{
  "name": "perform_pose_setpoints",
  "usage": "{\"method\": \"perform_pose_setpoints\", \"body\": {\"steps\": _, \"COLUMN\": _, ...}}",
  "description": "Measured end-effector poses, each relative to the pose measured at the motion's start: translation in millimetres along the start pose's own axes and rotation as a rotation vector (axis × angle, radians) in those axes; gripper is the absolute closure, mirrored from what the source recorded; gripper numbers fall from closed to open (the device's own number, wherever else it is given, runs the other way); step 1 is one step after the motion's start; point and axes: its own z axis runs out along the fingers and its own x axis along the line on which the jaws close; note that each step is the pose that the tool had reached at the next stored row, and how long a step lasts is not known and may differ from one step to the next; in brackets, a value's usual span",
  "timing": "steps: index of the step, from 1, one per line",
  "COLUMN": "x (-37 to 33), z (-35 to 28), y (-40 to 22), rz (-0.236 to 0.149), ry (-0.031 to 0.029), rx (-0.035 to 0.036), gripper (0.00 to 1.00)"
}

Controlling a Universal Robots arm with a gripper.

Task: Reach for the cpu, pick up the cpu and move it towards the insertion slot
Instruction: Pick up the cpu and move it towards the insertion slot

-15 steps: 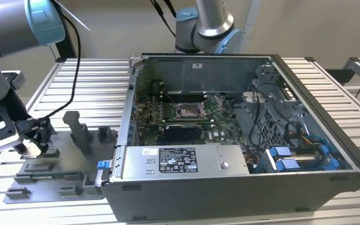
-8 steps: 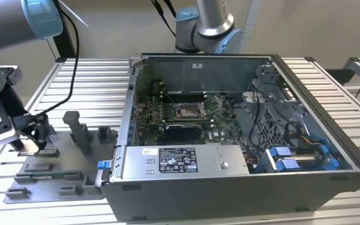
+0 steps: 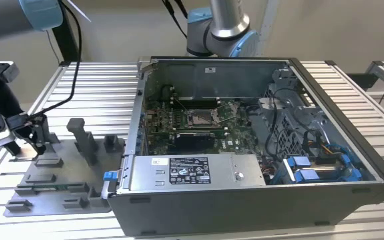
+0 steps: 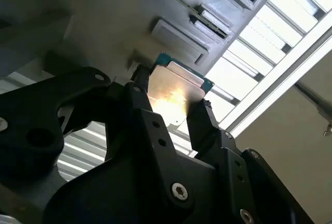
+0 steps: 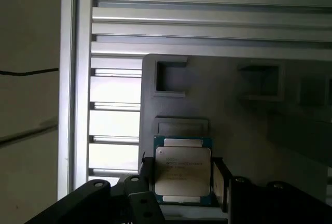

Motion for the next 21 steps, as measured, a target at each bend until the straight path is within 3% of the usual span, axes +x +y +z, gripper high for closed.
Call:
{"method": "perform_pose_setpoints", "body": {"steps": 11, "x": 0.5, "z": -23.7, "y": 0.9, "rz": 0.000, "ry": 0.0000, "rx": 0.0006, "gripper": 1.00}}
{"method": "perform_pose_setpoints", "body": {"steps": 21, "x": 1.3, "z": -49.0, "y": 1.9, "rz": 0.000, "ry": 0.0000, "rx": 0.0010, "gripper": 1.00}}
